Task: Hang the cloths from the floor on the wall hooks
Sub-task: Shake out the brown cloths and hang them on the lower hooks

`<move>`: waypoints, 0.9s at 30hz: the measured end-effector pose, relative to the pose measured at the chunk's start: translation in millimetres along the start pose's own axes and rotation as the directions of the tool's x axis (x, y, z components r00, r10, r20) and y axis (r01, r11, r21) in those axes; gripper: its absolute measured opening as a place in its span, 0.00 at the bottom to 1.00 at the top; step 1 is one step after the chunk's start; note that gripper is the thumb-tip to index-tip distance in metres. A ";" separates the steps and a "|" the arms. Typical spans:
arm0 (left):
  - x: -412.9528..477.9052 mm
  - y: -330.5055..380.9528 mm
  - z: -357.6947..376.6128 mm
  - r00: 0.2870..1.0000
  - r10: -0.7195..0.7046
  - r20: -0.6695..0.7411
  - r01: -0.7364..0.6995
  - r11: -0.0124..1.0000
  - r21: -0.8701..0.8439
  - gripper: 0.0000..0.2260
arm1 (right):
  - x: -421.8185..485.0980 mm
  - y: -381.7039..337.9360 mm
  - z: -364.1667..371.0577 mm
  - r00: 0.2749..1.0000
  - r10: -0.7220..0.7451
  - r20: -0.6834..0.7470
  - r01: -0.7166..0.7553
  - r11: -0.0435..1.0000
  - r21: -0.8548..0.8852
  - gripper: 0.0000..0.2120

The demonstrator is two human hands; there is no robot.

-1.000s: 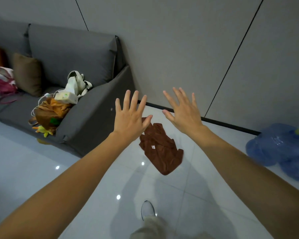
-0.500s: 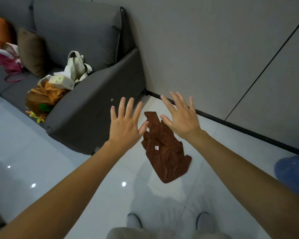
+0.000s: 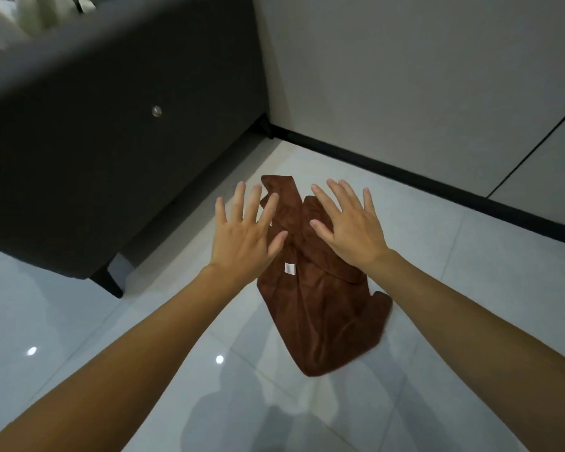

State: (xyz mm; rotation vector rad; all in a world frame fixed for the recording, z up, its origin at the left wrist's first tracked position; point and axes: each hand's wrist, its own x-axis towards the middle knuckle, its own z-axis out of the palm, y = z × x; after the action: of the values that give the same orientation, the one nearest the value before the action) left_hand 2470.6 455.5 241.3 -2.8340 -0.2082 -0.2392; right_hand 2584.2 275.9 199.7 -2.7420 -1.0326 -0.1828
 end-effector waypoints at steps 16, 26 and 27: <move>-34.8 72.9 225.1 0.863 0.452 0.225 -0.459 0.888 -0.023 0.28 | -59.2 33.4 204.8 0.971 0.096 0.219 -0.089 0.995 -0.040 0.31; -62.6 79.0 287.5 0.511 0.730 0.454 -0.691 0.663 -0.288 0.24 | -64.0 25.1 215.9 0.964 0.054 0.260 -0.045 0.998 -0.040 0.31; -64.4 79.8 290.7 0.486 0.731 0.478 -0.689 0.658 -0.305 0.24 | -64.5 25.2 216.6 0.963 0.064 0.263 -0.057 0.998 -0.034 0.31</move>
State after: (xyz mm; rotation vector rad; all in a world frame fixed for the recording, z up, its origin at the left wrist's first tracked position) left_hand 2462.3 458.4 -66.8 -2.6765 0.8961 0.8133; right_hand 2562.0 267.0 -26.4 -2.8736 -1.0117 0.1862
